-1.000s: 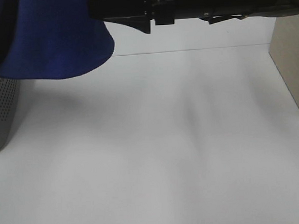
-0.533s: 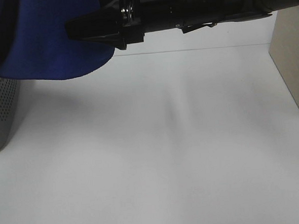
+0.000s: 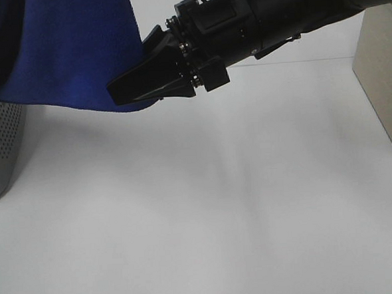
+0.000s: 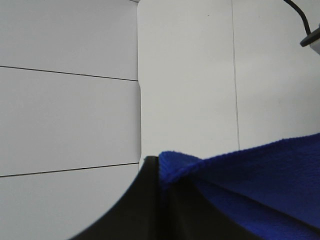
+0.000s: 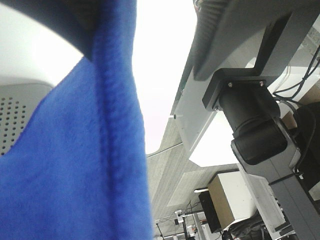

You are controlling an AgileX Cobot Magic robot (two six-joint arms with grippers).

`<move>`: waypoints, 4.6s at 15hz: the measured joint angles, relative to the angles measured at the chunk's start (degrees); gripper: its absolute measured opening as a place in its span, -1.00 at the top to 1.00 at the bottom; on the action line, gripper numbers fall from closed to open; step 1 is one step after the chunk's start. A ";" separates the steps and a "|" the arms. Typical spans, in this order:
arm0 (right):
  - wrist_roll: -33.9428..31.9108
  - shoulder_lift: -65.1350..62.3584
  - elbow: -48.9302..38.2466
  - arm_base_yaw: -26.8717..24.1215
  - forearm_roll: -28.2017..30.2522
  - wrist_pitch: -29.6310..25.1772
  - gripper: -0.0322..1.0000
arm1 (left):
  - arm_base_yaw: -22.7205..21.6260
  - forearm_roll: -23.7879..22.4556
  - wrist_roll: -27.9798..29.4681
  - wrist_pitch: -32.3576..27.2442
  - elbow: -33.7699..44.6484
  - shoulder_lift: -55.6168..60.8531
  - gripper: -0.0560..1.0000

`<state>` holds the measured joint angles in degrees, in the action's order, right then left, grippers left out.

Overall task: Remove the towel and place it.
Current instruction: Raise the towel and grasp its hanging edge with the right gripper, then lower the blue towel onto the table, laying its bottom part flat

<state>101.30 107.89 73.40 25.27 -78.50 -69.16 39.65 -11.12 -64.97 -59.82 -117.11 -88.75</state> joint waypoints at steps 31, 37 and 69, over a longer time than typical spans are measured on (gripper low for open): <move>-82.16 -18.28 27.16 0.00 62.57 10.26 0.91 | 0.00 1.72 14.95 17.30 0.00 -0.11 0.89; -91.33 -18.79 40.62 0.00 81.07 7.96 0.91 | -1.15 1.78 22.46 29.56 0.00 -0.92 0.89; -106.97 -8.25 41.77 -0.29 111.55 44.92 0.91 | -15.24 0.11 45.61 69.56 0.00 -18.39 0.89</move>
<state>-5.67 99.64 115.16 24.98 33.06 -24.24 24.41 -11.00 -19.37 9.74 -117.11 -107.14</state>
